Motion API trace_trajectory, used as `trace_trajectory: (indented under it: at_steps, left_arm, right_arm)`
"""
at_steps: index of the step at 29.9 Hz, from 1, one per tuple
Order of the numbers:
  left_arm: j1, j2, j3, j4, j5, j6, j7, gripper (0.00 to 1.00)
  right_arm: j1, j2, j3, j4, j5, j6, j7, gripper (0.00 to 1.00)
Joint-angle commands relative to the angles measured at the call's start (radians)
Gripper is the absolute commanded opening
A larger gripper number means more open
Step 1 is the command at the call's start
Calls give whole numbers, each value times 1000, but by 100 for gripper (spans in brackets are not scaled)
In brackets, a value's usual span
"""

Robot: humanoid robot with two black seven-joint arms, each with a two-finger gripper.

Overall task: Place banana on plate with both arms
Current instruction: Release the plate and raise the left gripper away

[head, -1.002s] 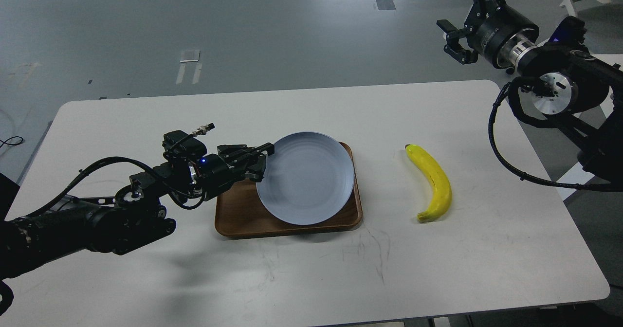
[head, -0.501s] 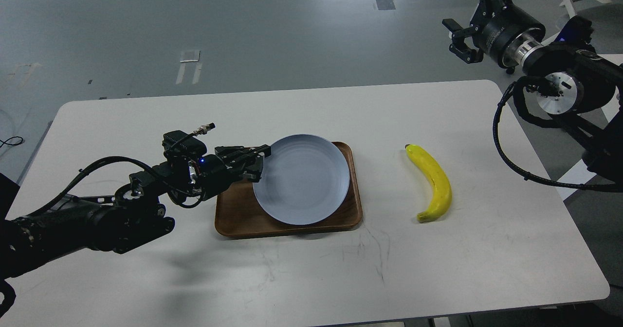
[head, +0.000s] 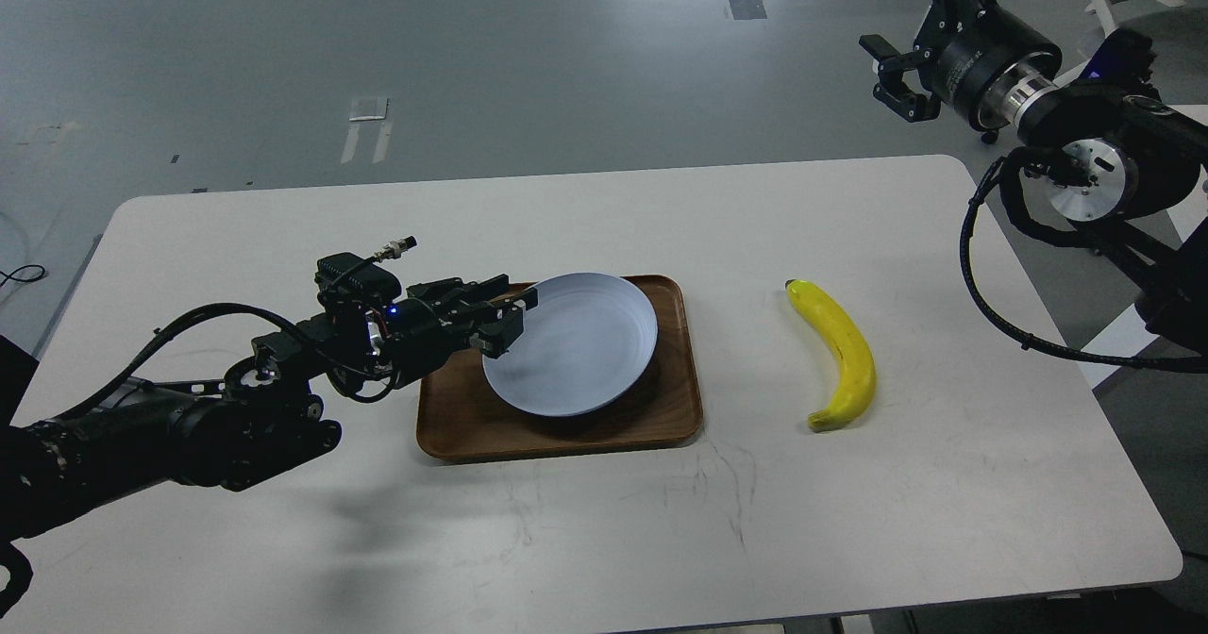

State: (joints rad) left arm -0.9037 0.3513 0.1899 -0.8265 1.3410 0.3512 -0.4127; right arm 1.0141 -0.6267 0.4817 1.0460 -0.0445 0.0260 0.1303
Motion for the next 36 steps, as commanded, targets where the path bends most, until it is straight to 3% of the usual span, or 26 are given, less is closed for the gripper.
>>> trace_trajectory:
  at_steps: [1, 3, 13, 19, 21, 23, 24, 25, 27, 29, 32, 36]
  left_arm:
    - [-3, 6, -10, -3, -2, 0, -8, 92]
    - [-7, 14, -15, -5, -17, 3, -11, 97]
    - [-96, 43, -24, -10, -307, -5, -17, 97]
    - [-129, 40, -196, -8, -595, -32, -5, 98]
    - [-159, 40, -247, 10, -675, -110, 27, 98]
    - [-172, 35, -296, 41, -755, -217, 121, 98]
    - [-172, 35, -296, 41, -755, -218, 121, 98]
    - [-173, 34, -322, 44, -781, -239, 159, 98]
    - [-178, 37, -380, 32, -827, -268, 173, 98]
    - [-172, 44, -516, 17, -943, -427, 186, 98]
    - [-155, 48, -596, 17, -1063, -575, 218, 98]
    - [-123, 52, -613, 12, -1157, -612, 308, 98]
  right_arm:
    - [0, -1, 0, 0, 0, 0, 0, 100]
    - [0, -1, 0, 2, 0, 0, 0, 100]
    - [-2, -11, 0, 9, 0, 0, 0, 100]
    - [-2, -11, -2, 12, -2, 0, 0, 100]
    - [-3, -11, -2, 12, -2, 0, 0, 100]
    - [-6, -13, -2, 12, -2, 0, 0, 100]
    - [-6, -13, -2, 12, -2, 0, 0, 100]
    - [-8, -13, -3, 12, 0, 0, 2, 100]
    - [-14, -13, -5, 14, -2, 2, 0, 100]
    - [-17, -10, -11, 17, -2, 2, 0, 100]
    - [-17, -2, -15, 22, -3, 3, -1, 100]
    - [-22, 2, -21, 19, -3, 9, -1, 100]
